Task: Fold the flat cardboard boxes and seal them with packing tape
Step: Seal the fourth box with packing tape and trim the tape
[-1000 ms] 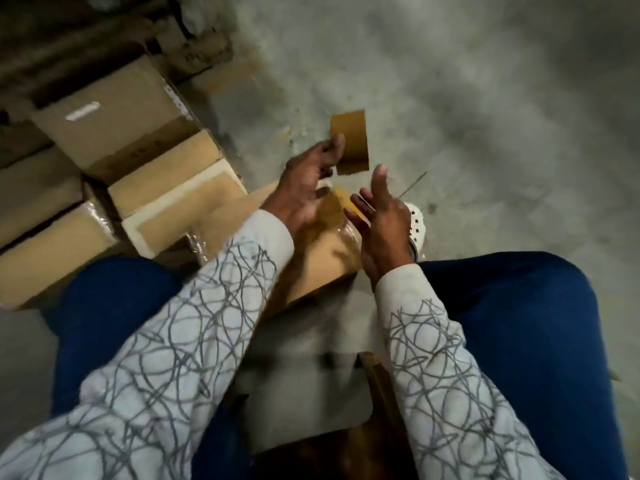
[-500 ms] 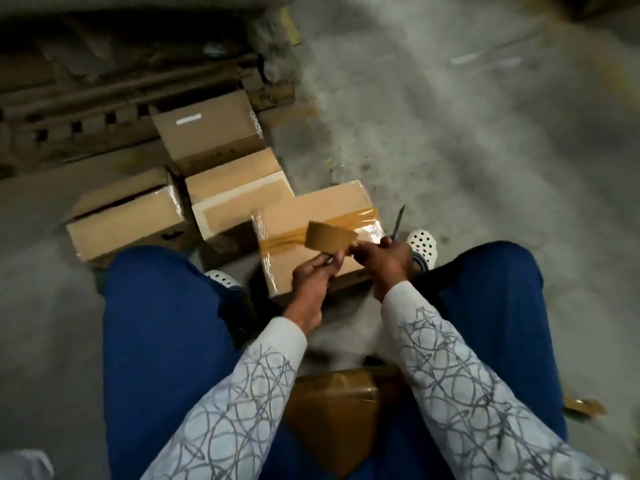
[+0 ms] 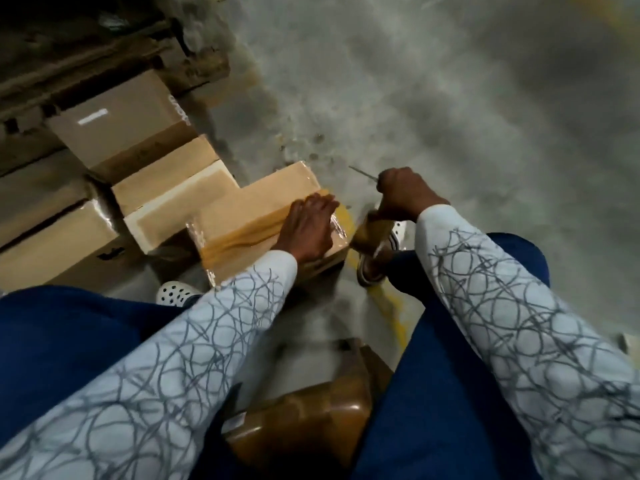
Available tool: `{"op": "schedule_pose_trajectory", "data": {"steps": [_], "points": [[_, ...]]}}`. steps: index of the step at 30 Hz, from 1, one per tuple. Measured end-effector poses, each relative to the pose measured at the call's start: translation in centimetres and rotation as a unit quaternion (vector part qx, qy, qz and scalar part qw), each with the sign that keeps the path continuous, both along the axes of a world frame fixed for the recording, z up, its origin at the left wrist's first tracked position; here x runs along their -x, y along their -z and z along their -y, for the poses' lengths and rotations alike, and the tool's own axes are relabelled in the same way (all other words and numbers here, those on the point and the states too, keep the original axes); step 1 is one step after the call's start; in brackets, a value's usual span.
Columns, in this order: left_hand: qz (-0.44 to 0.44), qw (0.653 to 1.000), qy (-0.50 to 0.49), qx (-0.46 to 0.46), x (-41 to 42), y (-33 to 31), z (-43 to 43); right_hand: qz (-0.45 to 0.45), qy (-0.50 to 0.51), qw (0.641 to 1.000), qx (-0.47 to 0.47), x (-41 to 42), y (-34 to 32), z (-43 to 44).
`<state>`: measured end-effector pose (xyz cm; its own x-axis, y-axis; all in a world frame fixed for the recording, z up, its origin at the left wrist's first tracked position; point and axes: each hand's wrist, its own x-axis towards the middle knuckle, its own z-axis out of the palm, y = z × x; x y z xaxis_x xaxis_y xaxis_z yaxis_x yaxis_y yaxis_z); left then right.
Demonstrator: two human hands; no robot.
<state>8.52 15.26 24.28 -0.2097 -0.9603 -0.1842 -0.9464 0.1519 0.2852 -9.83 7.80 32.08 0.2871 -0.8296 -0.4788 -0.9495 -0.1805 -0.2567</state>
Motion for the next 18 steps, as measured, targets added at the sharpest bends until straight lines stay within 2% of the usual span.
{"op": "schedule_pose_trajectory", "data": {"steps": [2,4,6,10,11,12,13,14,15,16,17,18], "points": [[0.081,0.994,0.071,-0.018,-0.4,1.7,3.0,0.01,-0.014,1.0,-0.002,-0.2,0.4,1.6],[0.16,0.972,0.169,-0.015,-0.9,3.4,5.4,0.023,-0.019,1.0,-0.009,-0.1,1.1,3.0],[0.199,0.947,0.252,-0.012,-1.4,4.0,7.1,0.031,-0.029,0.999,-0.014,-0.2,1.5,4.0],[0.297,0.891,0.327,-0.109,-1.6,3.1,9.0,0.024,-0.049,0.998,-0.006,-0.8,2.0,5.0],[0.305,0.883,0.337,-0.117,-1.6,3.0,9.5,0.026,-0.05,0.998,-0.006,-1.1,2.1,5.2],[0.287,0.89,0.333,-0.118,-1.9,3.5,9.7,0.028,-0.05,0.998,-0.005,-1.2,2.2,5.2],[0.241,0.914,0.305,-0.114,-2.2,3.8,9.6,0.029,-0.049,0.998,-0.006,-1.5,2.3,5.1],[0.152,0.952,0.244,-0.101,-2.5,4.3,9.0,0.03,-0.051,0.998,-0.006,-1.8,2.2,4.9],[0.031,0.986,0.142,-0.078,-2.6,4.6,8.0,0.03,-0.052,0.998,-0.009,-2.1,2.1,4.7],[-0.113,0.992,0.001,-0.052,-2.5,4.5,6.6,0.032,-0.053,0.998,-0.012,-2.4,1.8,4.4],[-0.257,0.953,-0.155,-0.035,-2.1,3.8,4.9,0.035,-0.048,0.998,-0.022,-2.6,1.5,4.2],[-0.385,0.879,-0.279,-0.044,-2.0,2.7,2.9,0.043,-0.04,0.998,-0.037,-3.0,1.0,3.9]]}}
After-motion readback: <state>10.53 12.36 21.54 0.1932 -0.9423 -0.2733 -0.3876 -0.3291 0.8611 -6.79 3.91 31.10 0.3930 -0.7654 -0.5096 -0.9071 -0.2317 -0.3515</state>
